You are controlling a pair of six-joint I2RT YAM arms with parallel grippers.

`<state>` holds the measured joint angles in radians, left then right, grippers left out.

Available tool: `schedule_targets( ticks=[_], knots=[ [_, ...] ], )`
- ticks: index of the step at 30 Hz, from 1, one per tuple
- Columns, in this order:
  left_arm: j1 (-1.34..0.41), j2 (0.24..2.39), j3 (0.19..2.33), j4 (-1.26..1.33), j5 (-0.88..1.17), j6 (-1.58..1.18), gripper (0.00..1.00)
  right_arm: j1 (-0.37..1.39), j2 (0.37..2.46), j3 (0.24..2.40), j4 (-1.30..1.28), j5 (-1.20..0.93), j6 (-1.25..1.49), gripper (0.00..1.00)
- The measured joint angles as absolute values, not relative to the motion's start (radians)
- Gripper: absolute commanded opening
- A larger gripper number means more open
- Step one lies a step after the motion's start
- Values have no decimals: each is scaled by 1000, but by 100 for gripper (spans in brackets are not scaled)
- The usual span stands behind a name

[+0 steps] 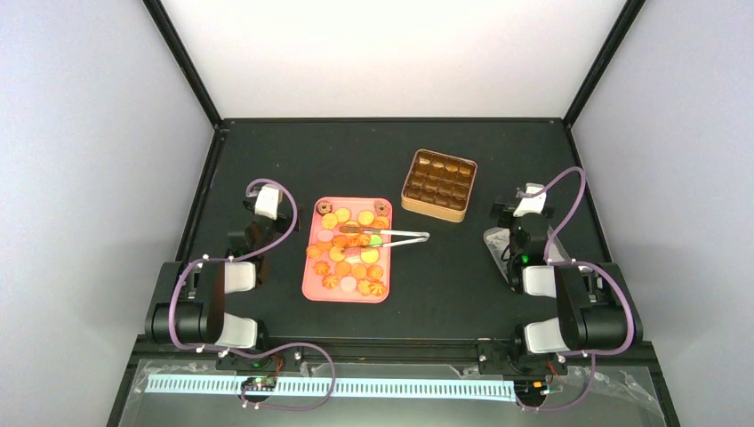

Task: Pack the cookies
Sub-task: Pick up the clamp from the plate.

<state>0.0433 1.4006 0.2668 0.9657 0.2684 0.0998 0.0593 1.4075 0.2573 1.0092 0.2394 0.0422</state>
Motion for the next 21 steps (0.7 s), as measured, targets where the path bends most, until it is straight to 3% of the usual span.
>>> schedule_targets(
  ticks=[16, 21],
  knots=[
    [43, 1399, 267, 965, 271, 101, 99, 48, 1407, 257, 1008, 241, 52, 100],
    [43, 1355, 510, 579, 344, 144, 99, 46, 1378, 261, 969, 271, 66, 100]
  ],
)
